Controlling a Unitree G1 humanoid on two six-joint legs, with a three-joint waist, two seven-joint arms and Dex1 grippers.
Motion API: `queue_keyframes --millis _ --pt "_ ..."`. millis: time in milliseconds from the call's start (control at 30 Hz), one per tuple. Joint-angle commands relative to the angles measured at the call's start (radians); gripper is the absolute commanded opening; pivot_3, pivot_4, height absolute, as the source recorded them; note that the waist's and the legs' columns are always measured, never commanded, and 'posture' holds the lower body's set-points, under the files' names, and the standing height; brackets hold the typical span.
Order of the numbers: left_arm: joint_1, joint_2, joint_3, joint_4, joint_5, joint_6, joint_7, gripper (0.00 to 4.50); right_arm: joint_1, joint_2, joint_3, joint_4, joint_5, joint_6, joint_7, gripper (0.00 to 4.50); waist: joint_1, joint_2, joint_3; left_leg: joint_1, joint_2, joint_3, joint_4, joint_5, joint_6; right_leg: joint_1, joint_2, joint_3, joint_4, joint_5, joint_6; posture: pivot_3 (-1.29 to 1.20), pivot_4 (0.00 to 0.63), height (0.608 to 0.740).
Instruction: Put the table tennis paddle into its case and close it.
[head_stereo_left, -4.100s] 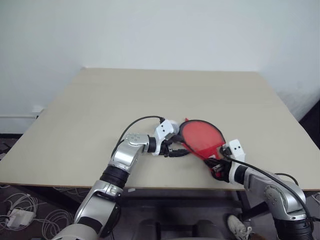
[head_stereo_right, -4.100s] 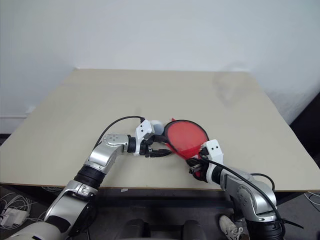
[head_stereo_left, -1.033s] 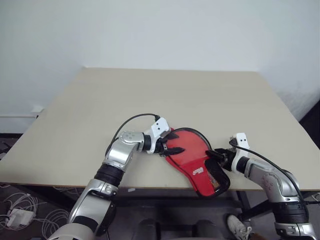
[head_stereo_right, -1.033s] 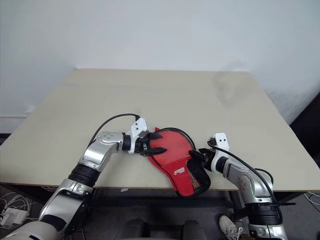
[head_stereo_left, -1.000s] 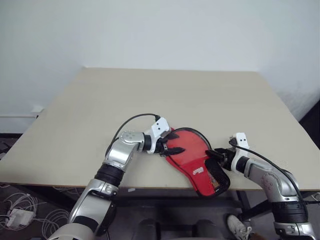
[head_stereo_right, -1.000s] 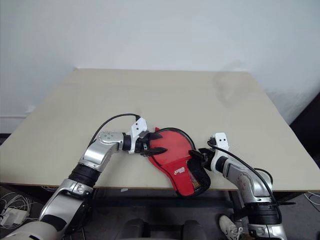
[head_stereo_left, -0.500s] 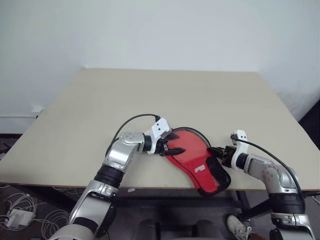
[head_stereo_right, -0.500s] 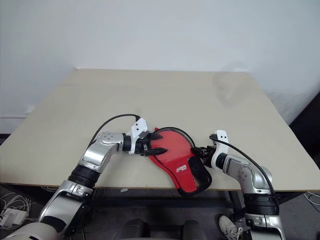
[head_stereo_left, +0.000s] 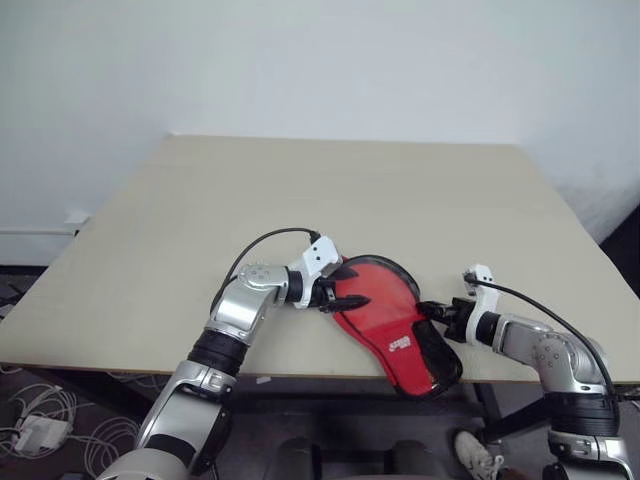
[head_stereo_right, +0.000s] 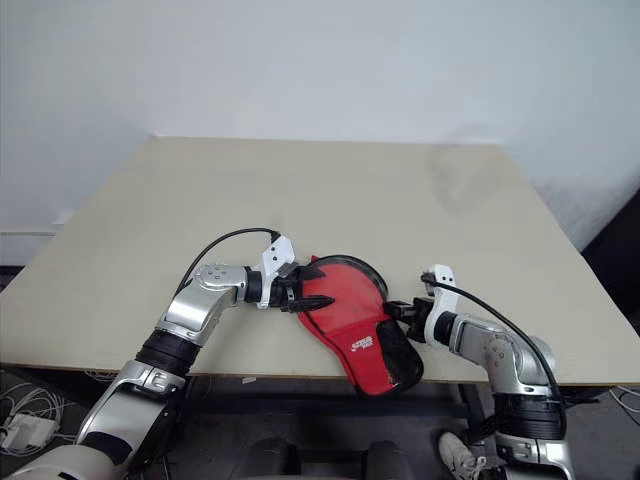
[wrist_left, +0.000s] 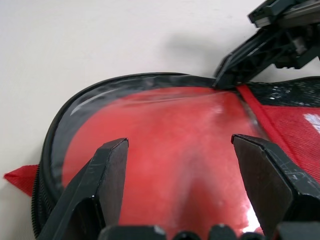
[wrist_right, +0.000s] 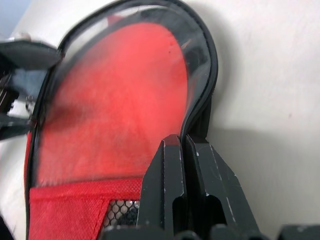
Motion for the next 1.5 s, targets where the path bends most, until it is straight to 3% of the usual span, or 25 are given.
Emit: queue_keyframes --millis 33,400,567,767,1000,1100,1233,1400,1500 --pt "-0.005 0.004 0.015 -0.027 -0.008 -0.015 0.008 3.51 0.068 -0.006 0.018 -0.053 0.036 0.103 -0.011 0.02 0.000 0.000 0.000 0.000 0.000 0.000 0.000 0.000 0.000 0.000 0.000 0.000 0.000 0.000 0.000 0.00 0.000 0.740" --pt "-0.003 0.001 0.011 -0.023 -0.008 -0.020 0.002 3.51 0.211 0.024 -0.061 -0.225 0.127 0.177 -0.079 0.02 0.001 0.000 0.000 0.000 0.000 0.000 0.000 0.000 0.000 0.000 0.000 0.000 0.000 0.000 0.000 0.00 0.000 0.740" --pt "-0.009 -0.008 0.006 -0.004 -0.003 -0.034 0.002 3.51 0.185 0.049 -0.100 -0.222 0.086 0.038 -0.117 0.02 0.001 0.000 0.000 0.000 0.000 0.000 0.000 0.000 0.000 0.000 0.000 0.000 0.000 0.000 0.000 0.00 0.000 0.740" --pt "-0.015 -0.011 0.007 0.001 -0.004 -0.035 -0.002 3.51 0.152 0.013 -0.039 -0.276 0.004 -0.178 -0.075 0.02 0.000 0.001 0.001 -0.001 0.000 0.000 0.000 0.000 0.000 -0.001 0.000 0.000 0.000 0.000 0.000 0.00 0.000 0.740" --pt "-0.012 0.007 0.018 -0.017 -0.013 -0.022 -0.010 3.51 0.092 0.005 0.011 -0.218 -0.032 -0.273 -0.031 0.02 0.000 0.001 0.001 -0.001 0.000 0.000 0.000 0.000 0.000 -0.001 0.000 0.000 0.000 0.000 0.000 0.00 0.000 0.740" --pt "-0.012 0.020 0.037 -0.044 -0.038 0.002 -0.022 3.51 0.063 0.010 0.063 -0.162 -0.066 -0.292 -0.022 0.71 -0.002 0.001 0.001 -0.001 0.000 0.000 0.000 0.000 0.000 -0.001 0.000 0.000 0.000 0.000 0.000 0.00 0.000 0.740" --pt "-0.015 0.050 0.065 -0.106 -0.089 0.035 -0.056 3.51 0.025 0.026 0.124 -0.096 -0.119 -0.321 -0.021 2.12 -0.002 0.001 0.001 -0.001 0.000 0.001 0.000 0.000 0.000 -0.002 0.000 0.000 0.000 0.000 0.000 0.00 0.000 0.740" --pt "-0.024 0.101 0.100 -0.171 -0.139 0.076 -0.094 3.51 -0.006 0.066 0.083 -0.076 -0.135 -0.433 -0.036 3.93 -0.002 0.001 0.001 -0.002 0.000 0.001 0.000 0.000 0.000 -0.002 0.000 0.000 0.000 0.000 0.000 0.00 0.000 0.740" --pt "-0.051 0.135 0.123 -0.145 -0.130 0.063 -0.083 3.51 -0.006 0.086 0.035 -0.099 -0.111 -0.508 -0.022 3.93 0.000 0.001 0.001 -0.002 0.000 0.000 0.000 0.000 0.000 -0.002 0.000 0.000 0.000 0.000 0.000 0.00 0.000 0.740"
